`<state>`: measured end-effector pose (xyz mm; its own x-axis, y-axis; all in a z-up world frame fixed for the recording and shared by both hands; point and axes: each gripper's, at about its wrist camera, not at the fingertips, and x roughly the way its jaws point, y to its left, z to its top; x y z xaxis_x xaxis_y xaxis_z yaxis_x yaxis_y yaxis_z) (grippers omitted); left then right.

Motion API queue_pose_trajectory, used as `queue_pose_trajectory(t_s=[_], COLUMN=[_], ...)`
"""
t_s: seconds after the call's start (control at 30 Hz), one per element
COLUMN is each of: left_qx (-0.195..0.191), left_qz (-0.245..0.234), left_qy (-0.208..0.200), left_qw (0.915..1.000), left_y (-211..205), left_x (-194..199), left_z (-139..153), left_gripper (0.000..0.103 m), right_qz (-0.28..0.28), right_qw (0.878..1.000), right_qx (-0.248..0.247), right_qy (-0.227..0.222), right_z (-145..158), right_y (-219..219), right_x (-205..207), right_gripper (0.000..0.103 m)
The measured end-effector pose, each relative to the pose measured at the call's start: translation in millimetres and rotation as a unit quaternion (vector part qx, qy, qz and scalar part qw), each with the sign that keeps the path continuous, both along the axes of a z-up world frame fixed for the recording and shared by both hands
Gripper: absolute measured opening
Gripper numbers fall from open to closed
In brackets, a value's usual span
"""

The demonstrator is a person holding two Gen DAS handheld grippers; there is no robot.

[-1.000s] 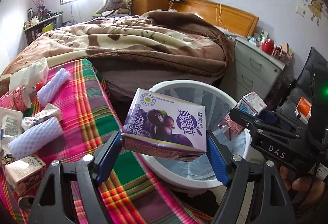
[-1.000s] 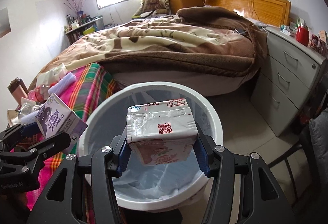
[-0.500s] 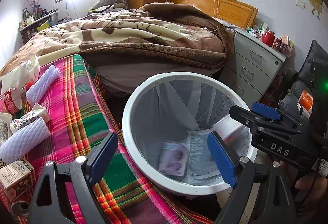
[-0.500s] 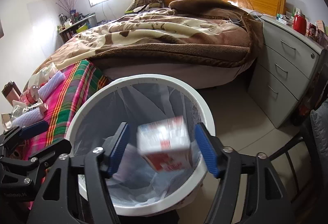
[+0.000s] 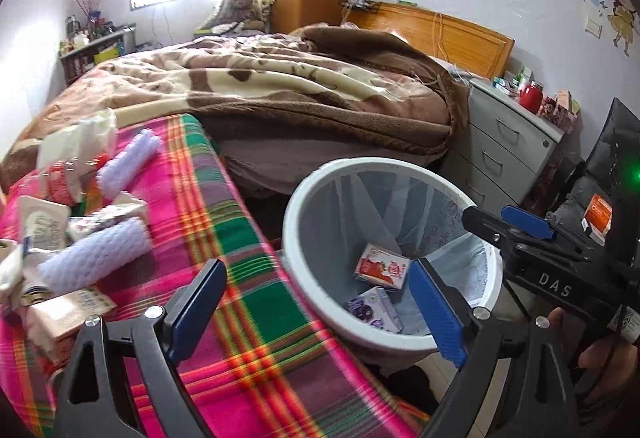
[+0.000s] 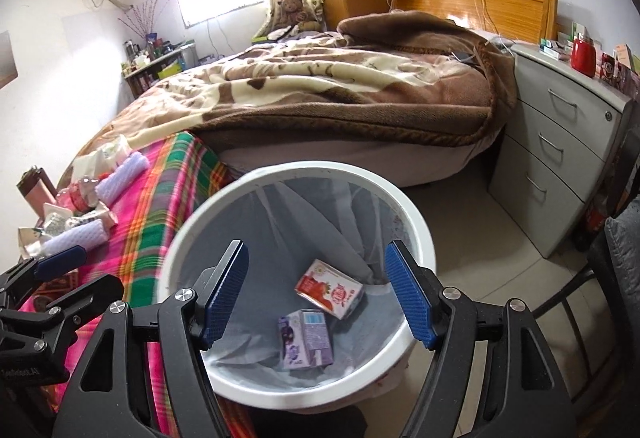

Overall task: Collect trash
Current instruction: 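Move the left tool to the red milk can while the right tool reaches the beige box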

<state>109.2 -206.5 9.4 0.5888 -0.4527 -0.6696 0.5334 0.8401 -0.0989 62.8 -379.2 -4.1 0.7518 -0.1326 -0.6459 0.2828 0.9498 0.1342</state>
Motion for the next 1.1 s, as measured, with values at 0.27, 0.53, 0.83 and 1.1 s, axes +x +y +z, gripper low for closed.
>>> queue_pose_trajectory(t_s=[0.27, 0.53, 0.83, 1.1], left_qx=[-0.013, -0.016, -0.016, -0.008], left_qz=[0.044, 0.101, 0.170, 0.200], left_qy=[-0.015, -0.032, -0.023, 0.012], left_qw=[0.9989, 0.9943, 0.9851, 0.9796], left_y=[49.4, 104.8, 169.1, 199.3], left_x=[-11.3, -23.6, -25.9, -18.4], left_z=[5.3, 3.3, -11.6, -34.5], left_gripper=[0.094, 0.094, 0.094, 0.094], right_qz=[0.027, 0.072, 0.127, 0.162], right_qw=[0.999, 0.997, 0.991, 0.987], right_qx=[-0.003, -0.002, -0.002, -0.004], right_qy=[-0.021, -0.038, -0.033, -0.020], right_z=[6.2, 7.8, 1.3, -6.0], right_y=[29.4, 68.4, 112.9, 148.1], right_x=[-1.8, 1.0, 13.3, 29.6], right_gripper=[0.072, 0.073, 0.073, 0.073])
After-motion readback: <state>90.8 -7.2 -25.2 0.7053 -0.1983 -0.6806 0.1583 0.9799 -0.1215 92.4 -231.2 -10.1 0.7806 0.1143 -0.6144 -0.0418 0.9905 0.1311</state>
